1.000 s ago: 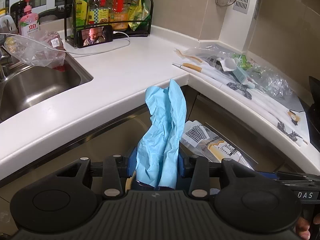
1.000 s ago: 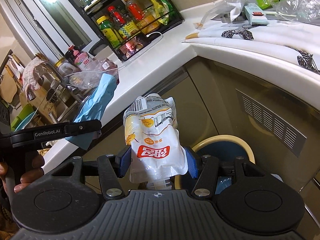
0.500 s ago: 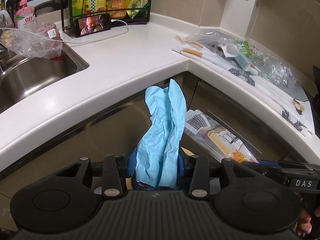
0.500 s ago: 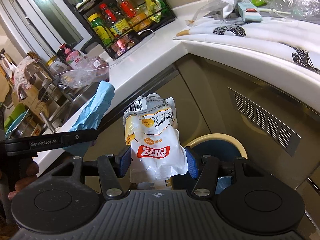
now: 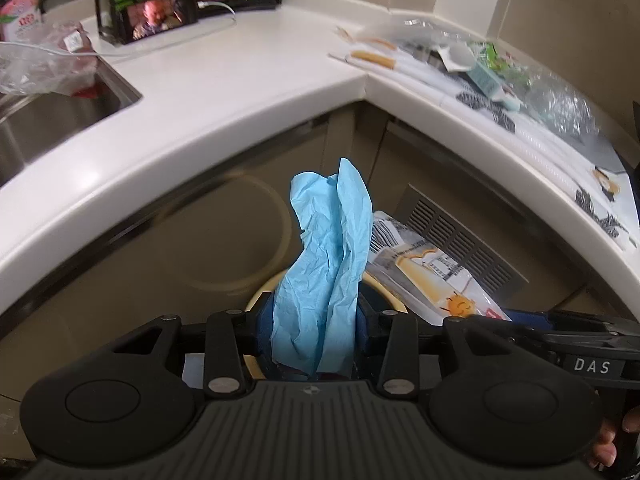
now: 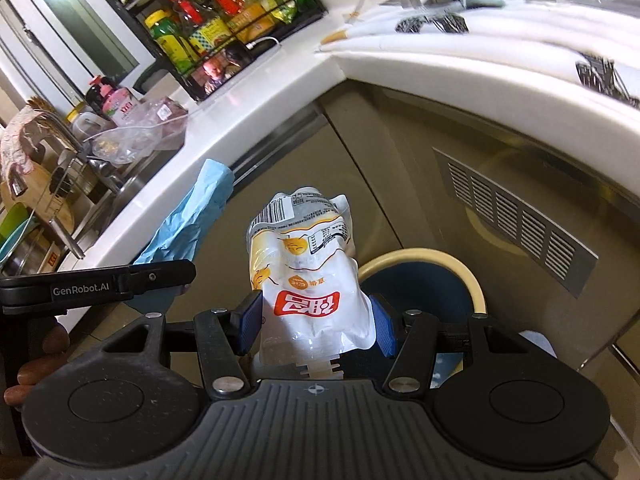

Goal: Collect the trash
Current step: 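Carry the pouch and gloves down over the trash bin with both tools, then open both tools to drop the pouch and gloves into the bin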

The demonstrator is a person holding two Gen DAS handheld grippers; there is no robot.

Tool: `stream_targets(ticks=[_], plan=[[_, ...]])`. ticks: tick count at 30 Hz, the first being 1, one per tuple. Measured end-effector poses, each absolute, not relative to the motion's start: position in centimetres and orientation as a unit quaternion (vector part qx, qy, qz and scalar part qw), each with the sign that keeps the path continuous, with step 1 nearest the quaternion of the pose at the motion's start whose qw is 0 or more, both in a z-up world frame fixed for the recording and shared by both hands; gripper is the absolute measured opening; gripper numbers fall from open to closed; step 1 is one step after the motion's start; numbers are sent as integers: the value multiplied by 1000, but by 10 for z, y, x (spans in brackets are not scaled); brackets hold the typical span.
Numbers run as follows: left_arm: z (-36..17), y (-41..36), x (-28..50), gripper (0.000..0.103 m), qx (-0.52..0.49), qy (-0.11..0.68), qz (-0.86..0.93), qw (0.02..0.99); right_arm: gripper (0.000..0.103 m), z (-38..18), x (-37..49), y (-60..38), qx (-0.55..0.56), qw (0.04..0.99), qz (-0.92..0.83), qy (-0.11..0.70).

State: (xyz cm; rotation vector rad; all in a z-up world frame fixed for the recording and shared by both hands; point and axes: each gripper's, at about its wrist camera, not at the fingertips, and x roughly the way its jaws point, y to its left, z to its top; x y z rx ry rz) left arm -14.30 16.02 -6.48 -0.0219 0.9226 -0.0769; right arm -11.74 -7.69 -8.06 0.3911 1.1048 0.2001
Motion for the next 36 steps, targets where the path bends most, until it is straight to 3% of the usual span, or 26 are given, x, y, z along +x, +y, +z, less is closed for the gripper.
stream_targets(ticks=[15,36], plan=[[-110,142,-105,45,16,519,-45,854,59,-126,-108,-97,190,808,53,556],[-237,121,-21,45,68,628,-40,775,59,-247,-67,-112,177,736,-7,653]])
